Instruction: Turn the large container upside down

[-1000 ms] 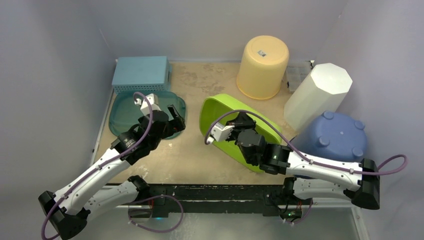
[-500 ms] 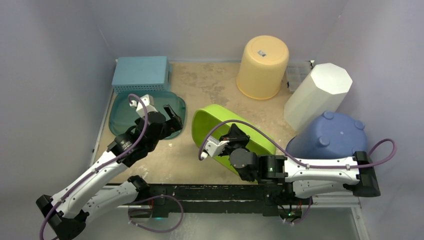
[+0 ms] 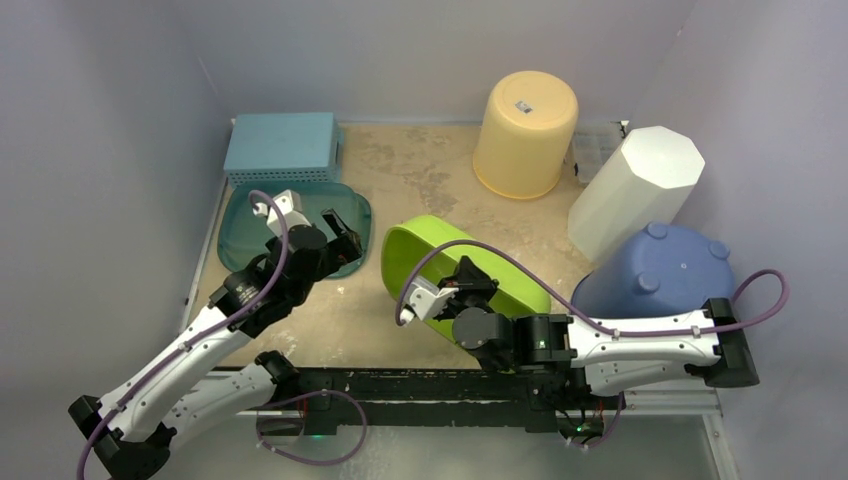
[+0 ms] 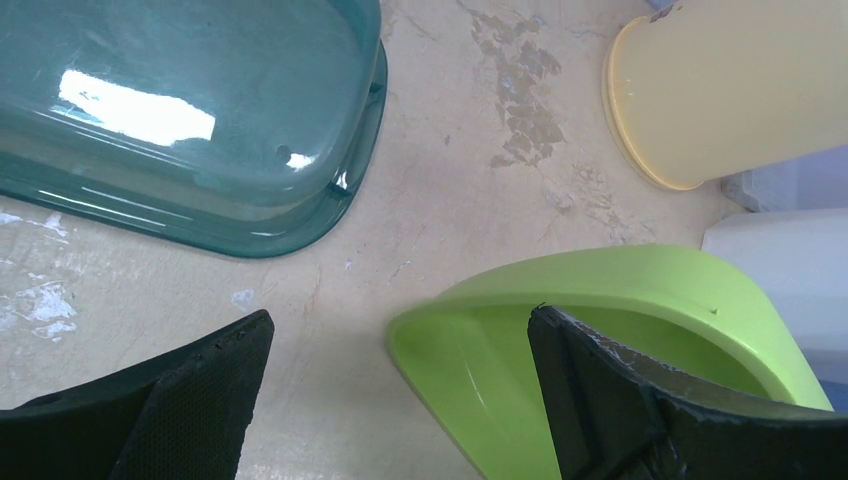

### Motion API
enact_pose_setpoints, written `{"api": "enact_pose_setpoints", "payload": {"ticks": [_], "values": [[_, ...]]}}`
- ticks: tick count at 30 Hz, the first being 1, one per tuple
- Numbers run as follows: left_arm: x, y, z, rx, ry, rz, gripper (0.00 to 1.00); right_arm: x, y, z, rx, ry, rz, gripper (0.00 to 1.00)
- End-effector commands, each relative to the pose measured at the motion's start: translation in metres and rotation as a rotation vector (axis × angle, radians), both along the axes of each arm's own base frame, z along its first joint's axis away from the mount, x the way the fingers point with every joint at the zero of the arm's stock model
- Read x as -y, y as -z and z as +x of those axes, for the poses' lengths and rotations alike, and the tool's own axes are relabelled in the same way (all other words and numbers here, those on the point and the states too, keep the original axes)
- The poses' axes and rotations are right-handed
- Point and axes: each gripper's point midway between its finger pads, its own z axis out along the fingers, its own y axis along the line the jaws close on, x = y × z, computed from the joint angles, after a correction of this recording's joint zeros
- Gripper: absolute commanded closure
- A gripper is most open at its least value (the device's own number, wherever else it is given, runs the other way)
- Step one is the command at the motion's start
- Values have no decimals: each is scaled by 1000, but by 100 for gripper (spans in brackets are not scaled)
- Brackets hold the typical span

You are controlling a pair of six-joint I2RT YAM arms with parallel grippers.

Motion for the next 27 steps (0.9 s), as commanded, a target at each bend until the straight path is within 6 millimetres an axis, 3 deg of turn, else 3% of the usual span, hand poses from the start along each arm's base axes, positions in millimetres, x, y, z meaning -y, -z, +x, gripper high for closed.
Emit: {"api": "enact_pose_setpoints", "payload": {"ticks": [1,6,10,21,25,27], "values": [[-6,-8,2,24,-28,-3,1,-10,63,-24,-150,-77,-94,100],[-8,-12,3,32,-40,5,2,-8,54,-16,-17,-114,-184,100],[-13,-18,3,38,-57,24,1,-4,2,13,128,-92,-69,100],[-19,-12,0,19,-70,49,1,45,-71,113,404,126,-158,100],[-21,-14,-1,27,-67,53,1,55,-105,128,503,154,-188,100],[-23,-16,-2,33,-68,56,2,53,-111,128,519,143,-206,100]]}}
